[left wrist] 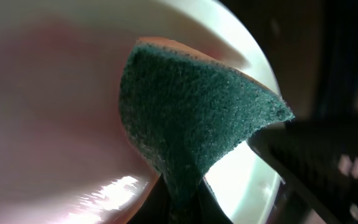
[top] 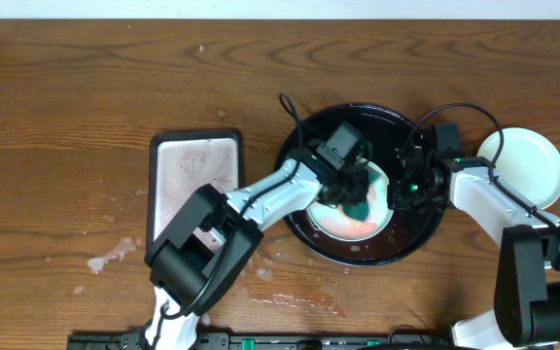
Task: Clean dirty plates on tray and stack at the side
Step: 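Scrub the last mint plate with the sponge in left gripper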
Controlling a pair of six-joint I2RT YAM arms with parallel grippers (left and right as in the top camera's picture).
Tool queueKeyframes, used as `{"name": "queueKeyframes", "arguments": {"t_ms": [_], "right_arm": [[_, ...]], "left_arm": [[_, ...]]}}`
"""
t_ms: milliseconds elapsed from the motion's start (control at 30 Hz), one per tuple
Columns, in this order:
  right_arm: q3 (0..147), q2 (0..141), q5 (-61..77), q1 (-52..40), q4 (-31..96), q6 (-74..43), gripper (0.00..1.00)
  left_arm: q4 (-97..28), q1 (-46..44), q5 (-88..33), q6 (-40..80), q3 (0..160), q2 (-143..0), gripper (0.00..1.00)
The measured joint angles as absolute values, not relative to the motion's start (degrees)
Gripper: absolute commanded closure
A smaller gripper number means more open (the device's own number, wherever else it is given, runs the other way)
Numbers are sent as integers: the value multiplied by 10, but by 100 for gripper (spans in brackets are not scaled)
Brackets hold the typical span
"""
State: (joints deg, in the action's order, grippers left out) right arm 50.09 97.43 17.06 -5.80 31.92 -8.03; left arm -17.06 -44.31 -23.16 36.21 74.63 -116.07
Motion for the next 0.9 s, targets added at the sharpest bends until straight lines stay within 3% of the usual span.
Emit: {"name": "queueKeyframes", "arguments": {"t_ms": [333, 633, 900], "right_arm": [[501, 974, 171, -58, 319, -80, 99], [501, 974, 171, -58, 319, -80, 99], [501, 974, 172, -58, 320, -80, 99]], "left_arm": [[-272, -457, -241, 356, 762, -1159, 93], [-435, -440, -37, 363, 811, -1148, 93], [-394, -440, 29, 362, 822, -1148, 92]]}}
